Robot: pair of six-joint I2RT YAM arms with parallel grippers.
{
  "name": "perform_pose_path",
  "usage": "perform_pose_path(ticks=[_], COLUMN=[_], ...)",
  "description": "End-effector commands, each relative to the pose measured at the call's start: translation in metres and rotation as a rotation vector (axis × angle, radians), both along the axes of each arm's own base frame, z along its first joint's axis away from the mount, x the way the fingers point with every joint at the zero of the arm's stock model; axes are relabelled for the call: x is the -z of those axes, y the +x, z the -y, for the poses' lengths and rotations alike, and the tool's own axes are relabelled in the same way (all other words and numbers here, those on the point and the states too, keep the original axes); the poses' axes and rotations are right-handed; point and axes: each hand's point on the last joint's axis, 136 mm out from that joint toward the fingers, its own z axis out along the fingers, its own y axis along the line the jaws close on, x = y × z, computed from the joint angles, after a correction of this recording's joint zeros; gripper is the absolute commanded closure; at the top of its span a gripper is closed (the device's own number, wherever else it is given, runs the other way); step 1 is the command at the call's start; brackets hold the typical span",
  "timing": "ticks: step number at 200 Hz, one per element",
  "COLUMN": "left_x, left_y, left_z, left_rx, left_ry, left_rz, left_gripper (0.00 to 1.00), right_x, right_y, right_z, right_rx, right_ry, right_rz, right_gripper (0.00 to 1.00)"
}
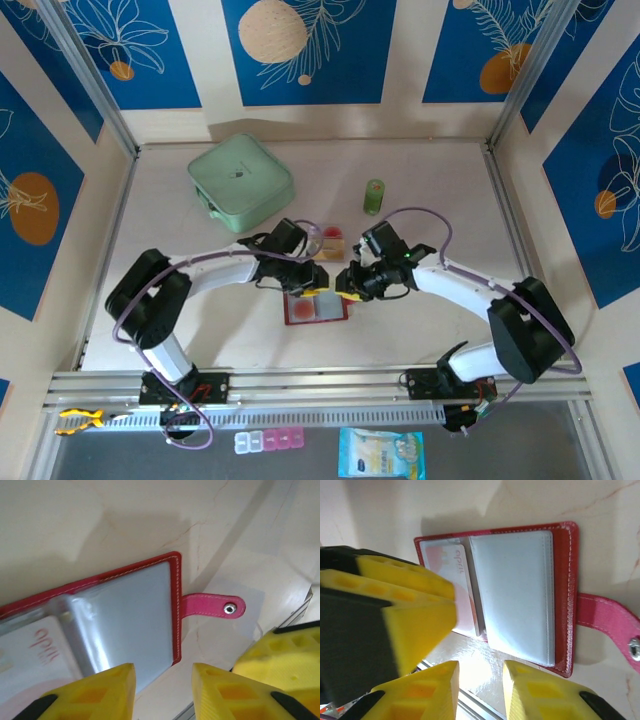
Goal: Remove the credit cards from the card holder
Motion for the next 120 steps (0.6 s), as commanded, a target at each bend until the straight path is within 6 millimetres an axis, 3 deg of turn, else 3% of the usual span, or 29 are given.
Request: perform_pose_path(ticks=[1,62,120], left_x=[0.003,0.016,0.033], left_y=[-0.004,-0.014,-0.024], left_z=[-0.023,-0.067,-0.069], left_rx=[-0.026,-0.121,-0.113], left_ry=[0.042,0.069,0.058], left_rz=[0.012,-0.008,-0.067], left_gripper=[0.69,0.88,0.96], right_x=[-0.006,0.013,0.025], right_y=[0.002,-0.004,-0.004], right_z=[-0.019,-0.053,-0.066], right_rx=[-0.028,-0.114,-0.145], right_ry=[0.029,0.002,-0.02], right_rz=[-0.009,-0.046,-0.063], right_gripper=[0.72,0.77,0.79])
